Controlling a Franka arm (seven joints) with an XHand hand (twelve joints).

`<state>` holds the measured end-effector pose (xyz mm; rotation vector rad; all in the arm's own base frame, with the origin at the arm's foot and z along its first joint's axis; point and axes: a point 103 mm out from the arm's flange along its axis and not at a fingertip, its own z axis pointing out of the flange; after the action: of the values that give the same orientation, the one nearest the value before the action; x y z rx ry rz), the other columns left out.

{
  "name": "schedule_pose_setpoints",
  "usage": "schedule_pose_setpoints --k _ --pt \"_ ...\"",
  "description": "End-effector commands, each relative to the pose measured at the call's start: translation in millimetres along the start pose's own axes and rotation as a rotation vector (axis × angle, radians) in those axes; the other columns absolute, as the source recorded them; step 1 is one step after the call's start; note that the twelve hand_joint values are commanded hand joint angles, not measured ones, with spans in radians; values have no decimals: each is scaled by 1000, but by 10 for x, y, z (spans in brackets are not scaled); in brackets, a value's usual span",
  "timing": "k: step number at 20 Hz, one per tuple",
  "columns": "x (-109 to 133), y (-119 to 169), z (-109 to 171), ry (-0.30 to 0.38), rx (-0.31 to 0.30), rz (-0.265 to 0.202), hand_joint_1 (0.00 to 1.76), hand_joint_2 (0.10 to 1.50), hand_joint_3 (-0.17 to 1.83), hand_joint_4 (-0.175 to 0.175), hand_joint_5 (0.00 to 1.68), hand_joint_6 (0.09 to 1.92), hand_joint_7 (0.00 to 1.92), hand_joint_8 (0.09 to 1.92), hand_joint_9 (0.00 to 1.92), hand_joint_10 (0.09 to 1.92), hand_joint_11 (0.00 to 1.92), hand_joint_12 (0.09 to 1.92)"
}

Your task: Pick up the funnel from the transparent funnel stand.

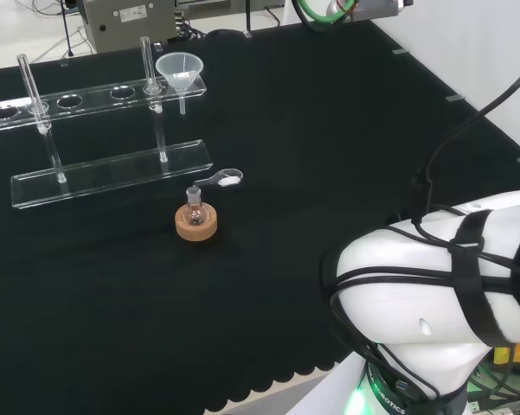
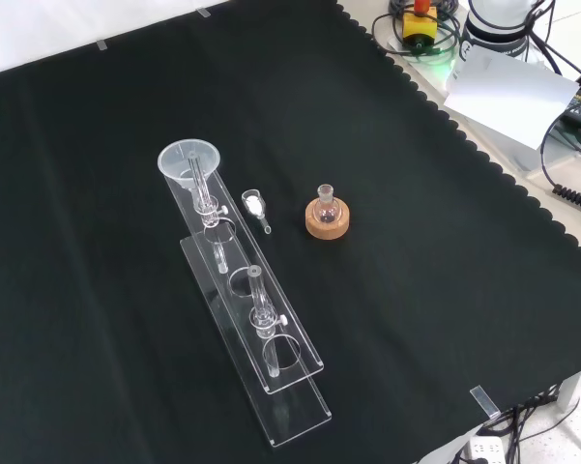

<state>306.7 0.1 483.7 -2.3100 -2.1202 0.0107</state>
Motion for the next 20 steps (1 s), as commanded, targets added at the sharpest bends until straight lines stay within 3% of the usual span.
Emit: schedule_pose_setpoints --k 1,5,11,20 --pt "-4 -1 11 -3 -11 10 7 1157 537 27 134 221 12 464 154 615 22 1273" --pt "-123 42 13 13 -7 8 0 1228 406 27 191 87 2 468 158 600 0 1320" --pt "-16 153 75 -22 5 26 0 1235 390 28 202 87 7 470 160 599 0 1322" --pt "-67 598 381 -14 40 62 0 1238 382 25 210 87 13 472 166 600 0 1320"
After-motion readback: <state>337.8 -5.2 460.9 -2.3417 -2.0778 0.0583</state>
